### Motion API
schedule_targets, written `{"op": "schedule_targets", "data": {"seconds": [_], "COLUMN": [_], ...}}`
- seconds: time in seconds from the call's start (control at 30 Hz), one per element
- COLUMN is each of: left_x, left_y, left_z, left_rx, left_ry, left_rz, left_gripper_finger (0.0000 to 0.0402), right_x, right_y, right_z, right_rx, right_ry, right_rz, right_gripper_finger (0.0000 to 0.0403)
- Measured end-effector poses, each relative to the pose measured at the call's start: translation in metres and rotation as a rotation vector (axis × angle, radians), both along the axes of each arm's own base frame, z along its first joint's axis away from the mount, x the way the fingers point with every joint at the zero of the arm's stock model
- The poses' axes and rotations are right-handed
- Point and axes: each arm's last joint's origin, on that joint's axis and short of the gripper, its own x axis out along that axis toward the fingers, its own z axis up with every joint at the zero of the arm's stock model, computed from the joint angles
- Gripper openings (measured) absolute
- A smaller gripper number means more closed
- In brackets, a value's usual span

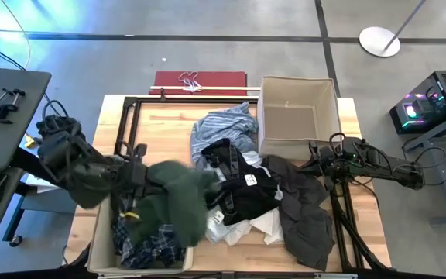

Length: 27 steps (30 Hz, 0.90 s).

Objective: Sort clothes
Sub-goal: Put the green shirt into the bottom laundry organizer

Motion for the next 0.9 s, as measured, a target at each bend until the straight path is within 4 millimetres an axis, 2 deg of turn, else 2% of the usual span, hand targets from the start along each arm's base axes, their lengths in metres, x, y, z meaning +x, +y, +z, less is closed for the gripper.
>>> {"op": "schedule_targets", "data": {"seconds": [0.13, 0.33, 0.5, 0.6, 0.77, 0.9], "left_x": [-0.011, -0.021, -0.022, -0.020, -0.027, -0.027], "left_y": [-0.013, -0.037, -0.058, -0.062, -0.057, -0.049], "left_z": [-0.014, -0.033, -0.062, -0.092, -0.161, -0.213], "left_rx": [-0.142, -0.450, -0.526, -0.508, -0.417, -0.447], "left_ry": [0.131, 0.381, 0.601, 0.705, 1.018, 1.114], "left_rz": [0.074, 0.214, 0.365, 0.482, 0.694, 0.732], "left_gripper_finger": [0.0001, 0.0001, 0.0001, 0.0001, 0.0001, 0.0001], "right_x": [0.000, 0.000, 0.000, 0.000, 0.000, 0.000], "right_y": [0.000, 0.000, 0.000, 0.000, 0.000, 0.000], "right_z": [0.000, 0.000, 0.000, 0.000, 0.000, 0.000], "right_rx": [0.000, 0.000, 0.000, 0.000, 0.000, 0.000], "right_ry": [0.000, 0.000, 0.000, 0.000, 0.000, 0.000], "right_rz": [-0.001, -0.001, 0.000, -0.001, 0.000, 0.000], "right_gripper_finger": [0.0000, 0.0000, 0.0000, 0.0000, 0.0000, 0.0000]}}
